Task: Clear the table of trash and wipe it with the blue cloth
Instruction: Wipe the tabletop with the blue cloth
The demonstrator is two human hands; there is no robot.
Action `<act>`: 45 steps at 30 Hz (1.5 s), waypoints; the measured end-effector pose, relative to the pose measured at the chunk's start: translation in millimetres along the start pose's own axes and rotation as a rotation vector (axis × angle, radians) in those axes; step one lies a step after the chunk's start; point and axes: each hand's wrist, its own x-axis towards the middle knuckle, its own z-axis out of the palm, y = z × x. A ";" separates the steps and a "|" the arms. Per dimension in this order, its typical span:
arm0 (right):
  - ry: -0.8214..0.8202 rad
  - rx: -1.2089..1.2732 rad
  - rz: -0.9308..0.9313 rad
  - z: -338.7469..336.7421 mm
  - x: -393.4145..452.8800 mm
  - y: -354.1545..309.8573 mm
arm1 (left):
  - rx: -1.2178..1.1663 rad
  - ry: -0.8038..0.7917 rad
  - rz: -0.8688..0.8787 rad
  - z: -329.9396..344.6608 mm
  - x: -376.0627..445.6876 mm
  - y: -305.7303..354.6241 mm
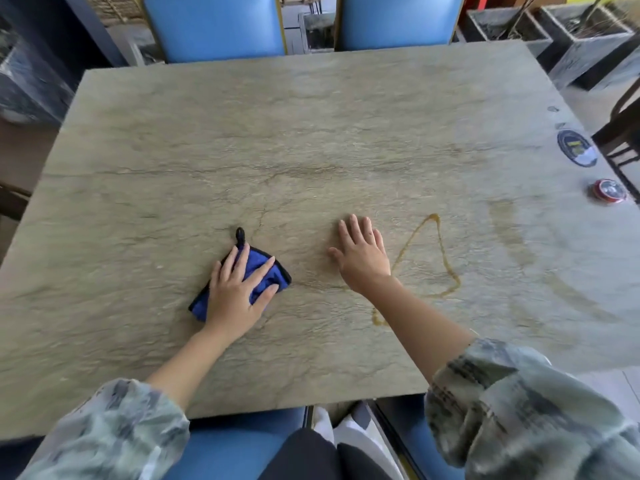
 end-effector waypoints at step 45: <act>-0.112 0.309 0.544 25.3 -168.2 114.9 | -0.030 -0.144 0.676 50.3 -4.3 150.9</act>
